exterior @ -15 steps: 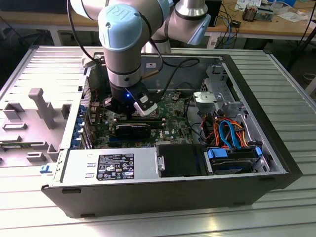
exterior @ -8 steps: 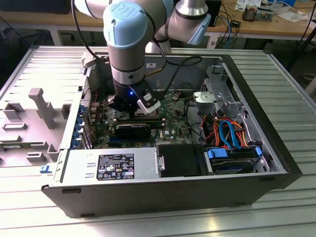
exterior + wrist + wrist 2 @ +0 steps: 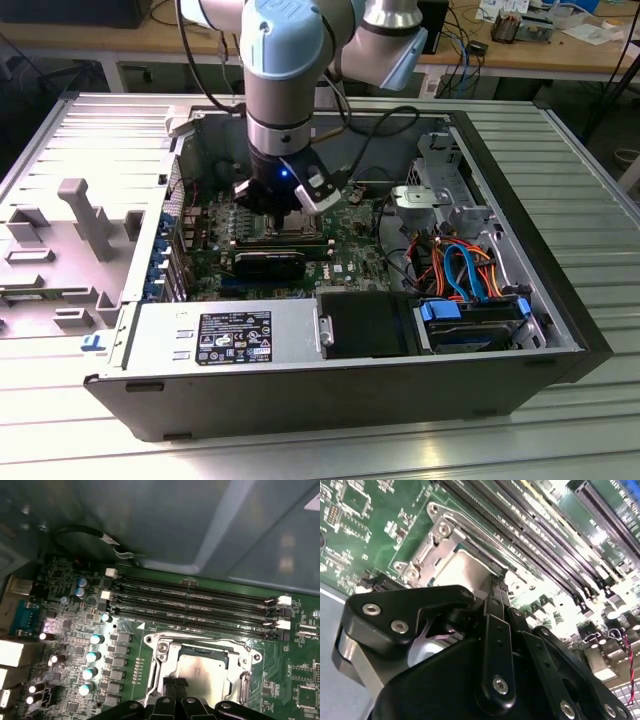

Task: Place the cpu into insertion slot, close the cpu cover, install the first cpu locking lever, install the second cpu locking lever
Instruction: 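Install the second cpu locking lever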

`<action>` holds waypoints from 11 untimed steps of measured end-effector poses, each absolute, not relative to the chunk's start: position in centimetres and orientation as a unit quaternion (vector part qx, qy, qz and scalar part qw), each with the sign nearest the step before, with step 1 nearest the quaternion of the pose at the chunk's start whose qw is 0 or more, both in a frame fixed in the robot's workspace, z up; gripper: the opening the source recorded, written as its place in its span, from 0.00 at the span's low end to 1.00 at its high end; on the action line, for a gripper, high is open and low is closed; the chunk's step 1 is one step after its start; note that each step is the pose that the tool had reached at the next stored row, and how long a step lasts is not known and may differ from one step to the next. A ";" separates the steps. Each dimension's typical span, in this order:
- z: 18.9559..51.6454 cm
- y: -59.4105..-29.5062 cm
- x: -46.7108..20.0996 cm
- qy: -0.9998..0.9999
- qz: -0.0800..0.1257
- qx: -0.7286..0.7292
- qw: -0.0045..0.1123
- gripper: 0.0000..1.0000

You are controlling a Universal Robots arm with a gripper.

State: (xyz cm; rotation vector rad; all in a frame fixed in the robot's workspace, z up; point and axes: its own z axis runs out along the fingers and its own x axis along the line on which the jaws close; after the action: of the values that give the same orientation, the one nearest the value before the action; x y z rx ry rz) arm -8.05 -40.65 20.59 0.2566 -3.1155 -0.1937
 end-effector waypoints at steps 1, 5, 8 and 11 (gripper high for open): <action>20.6 -40.4 -7.9 -0.995 -0.052 0.082 0.006 0.11; 20.7 -39.9 -7.2 -0.996 -0.025 0.082 0.010 0.11; 21.1 -39.7 -6.7 -0.997 -0.015 0.080 0.012 0.11; 21.6 -39.6 -6.1 -0.997 -0.013 0.079 0.018 0.11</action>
State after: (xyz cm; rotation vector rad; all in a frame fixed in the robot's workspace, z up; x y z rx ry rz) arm -6.08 -39.60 21.64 0.2447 -3.0966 -0.0403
